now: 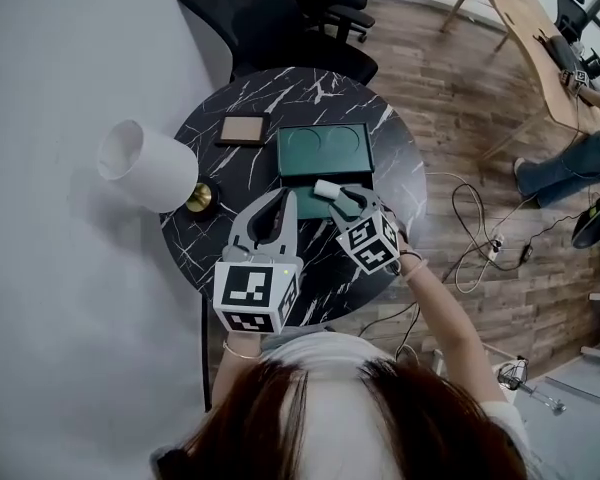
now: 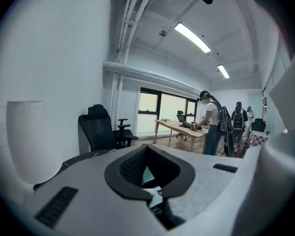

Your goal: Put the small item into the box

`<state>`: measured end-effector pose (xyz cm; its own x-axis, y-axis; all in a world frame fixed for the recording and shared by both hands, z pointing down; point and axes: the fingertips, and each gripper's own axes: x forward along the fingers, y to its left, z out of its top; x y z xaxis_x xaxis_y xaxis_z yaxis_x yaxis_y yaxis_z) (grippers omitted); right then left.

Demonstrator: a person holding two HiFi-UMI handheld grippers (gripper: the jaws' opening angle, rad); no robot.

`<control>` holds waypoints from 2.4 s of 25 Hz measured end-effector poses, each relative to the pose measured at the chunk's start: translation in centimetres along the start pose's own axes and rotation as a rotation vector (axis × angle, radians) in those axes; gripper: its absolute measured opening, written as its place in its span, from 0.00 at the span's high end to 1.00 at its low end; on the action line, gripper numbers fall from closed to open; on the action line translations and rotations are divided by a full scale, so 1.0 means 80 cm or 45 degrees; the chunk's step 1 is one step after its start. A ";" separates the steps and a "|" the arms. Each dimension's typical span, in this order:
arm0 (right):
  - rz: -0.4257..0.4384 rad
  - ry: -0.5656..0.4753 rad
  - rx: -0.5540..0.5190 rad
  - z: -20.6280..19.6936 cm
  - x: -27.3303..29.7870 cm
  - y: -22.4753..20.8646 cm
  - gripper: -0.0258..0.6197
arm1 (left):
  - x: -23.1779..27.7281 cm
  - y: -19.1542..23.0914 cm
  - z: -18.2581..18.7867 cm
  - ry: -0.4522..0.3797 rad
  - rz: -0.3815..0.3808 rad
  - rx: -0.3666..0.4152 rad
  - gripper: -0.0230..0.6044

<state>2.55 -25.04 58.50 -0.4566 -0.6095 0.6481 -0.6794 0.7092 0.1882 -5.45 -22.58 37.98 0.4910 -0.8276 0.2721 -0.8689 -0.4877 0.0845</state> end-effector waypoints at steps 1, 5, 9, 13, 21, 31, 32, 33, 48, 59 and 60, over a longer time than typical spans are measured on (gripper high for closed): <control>-0.008 -0.009 0.011 0.001 -0.005 0.001 0.72 | -0.003 -0.002 0.001 -0.003 0.000 0.002 0.95; -0.035 -0.027 0.045 0.005 -0.026 0.005 0.76 | -0.018 -0.010 0.003 -0.014 0.004 0.009 0.95; -0.068 -0.055 0.087 0.010 -0.044 0.006 0.79 | -0.030 -0.018 0.005 -0.027 0.002 0.023 0.95; -0.098 -0.088 0.117 0.015 -0.062 0.011 0.80 | -0.043 -0.026 0.009 -0.043 0.000 0.033 0.95; -0.152 -0.185 0.184 0.028 -0.099 0.025 0.85 | -0.072 -0.044 0.012 -0.067 0.000 0.057 0.95; -0.186 -0.272 0.227 0.039 -0.142 0.049 0.87 | -0.106 -0.064 0.012 -0.098 0.004 0.076 0.95; -0.190 -0.286 0.236 0.041 -0.147 0.052 0.87 | -0.110 -0.066 0.012 -0.102 0.006 0.076 0.95; -0.195 -0.299 0.245 0.042 -0.152 0.054 0.87 | -0.114 -0.068 0.012 -0.107 0.008 0.074 0.95; -0.259 -0.443 0.353 0.055 -0.237 0.082 0.91 | -0.166 -0.099 0.007 -0.135 0.018 0.066 0.95; -0.296 -0.535 0.415 0.054 -0.298 0.106 0.91 | -0.203 -0.124 0.003 -0.139 0.017 0.094 0.95; -0.302 -0.547 0.422 0.055 -0.304 0.107 0.91 | -0.207 -0.126 0.003 -0.140 0.015 0.099 0.95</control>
<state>5.33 -5.73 41.13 -0.4151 -0.8756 0.2470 -0.9029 0.4298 0.0062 -4.80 -4.03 32.38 0.4883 -0.8568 0.1658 -0.8693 -0.4942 0.0065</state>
